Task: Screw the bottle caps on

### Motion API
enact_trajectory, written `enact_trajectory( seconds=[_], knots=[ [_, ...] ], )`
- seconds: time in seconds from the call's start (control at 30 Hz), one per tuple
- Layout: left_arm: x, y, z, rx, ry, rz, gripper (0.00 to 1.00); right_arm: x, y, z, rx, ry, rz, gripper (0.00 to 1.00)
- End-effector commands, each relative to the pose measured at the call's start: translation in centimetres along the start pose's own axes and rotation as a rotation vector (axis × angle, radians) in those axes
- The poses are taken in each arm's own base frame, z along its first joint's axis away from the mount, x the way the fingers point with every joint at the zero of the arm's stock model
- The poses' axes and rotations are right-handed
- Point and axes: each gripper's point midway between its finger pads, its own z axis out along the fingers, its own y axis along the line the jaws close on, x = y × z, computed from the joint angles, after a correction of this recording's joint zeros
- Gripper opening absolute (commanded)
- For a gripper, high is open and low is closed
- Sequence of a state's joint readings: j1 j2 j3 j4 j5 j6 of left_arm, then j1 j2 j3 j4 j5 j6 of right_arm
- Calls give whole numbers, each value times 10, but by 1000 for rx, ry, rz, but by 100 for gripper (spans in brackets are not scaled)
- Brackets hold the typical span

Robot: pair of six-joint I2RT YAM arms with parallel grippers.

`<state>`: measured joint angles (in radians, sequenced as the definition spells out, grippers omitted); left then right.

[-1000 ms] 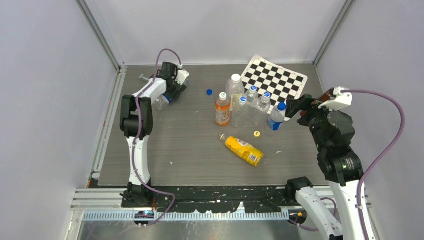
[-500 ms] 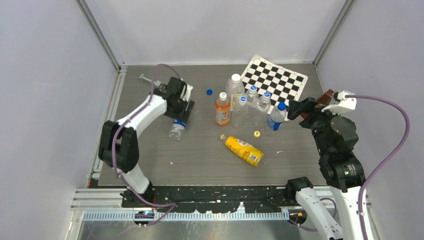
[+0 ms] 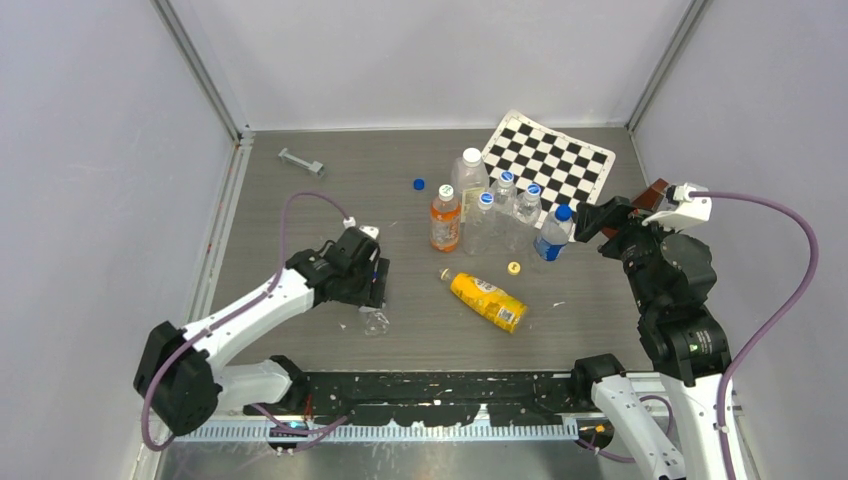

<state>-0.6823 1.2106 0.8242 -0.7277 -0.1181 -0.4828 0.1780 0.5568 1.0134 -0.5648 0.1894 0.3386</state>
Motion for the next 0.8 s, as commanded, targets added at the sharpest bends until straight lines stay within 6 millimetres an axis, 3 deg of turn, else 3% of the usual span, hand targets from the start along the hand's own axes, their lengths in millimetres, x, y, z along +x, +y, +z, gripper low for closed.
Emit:
enact_trajectory(
  seconds=[0.0, 0.07, 0.17, 0.33, 0.57, 0.77],
  knots=[
    [-21, -7, -19, 43, -126, -110, 71, 3, 1, 4, -2, 14, -2, 96],
    [-27, -7, -29, 44, -149, -106, 79, 4, 1, 5, 0, 16, -3, 96],
    [-53, -3, -42, 10, -227, -76, 86, 4, 0, 6, 5, 15, -6, 96],
    [-124, -4, -43, -5, -355, -53, 87, 5, -2, 7, 16, 19, -14, 96],
    [-226, 2, 6, 4, -421, -135, 82, 4, -6, 5, 30, 8, -22, 95],
    [-281, -7, 65, 9, -416, -140, 76, 8, -8, 5, 31, -6, -22, 94]
  ],
)
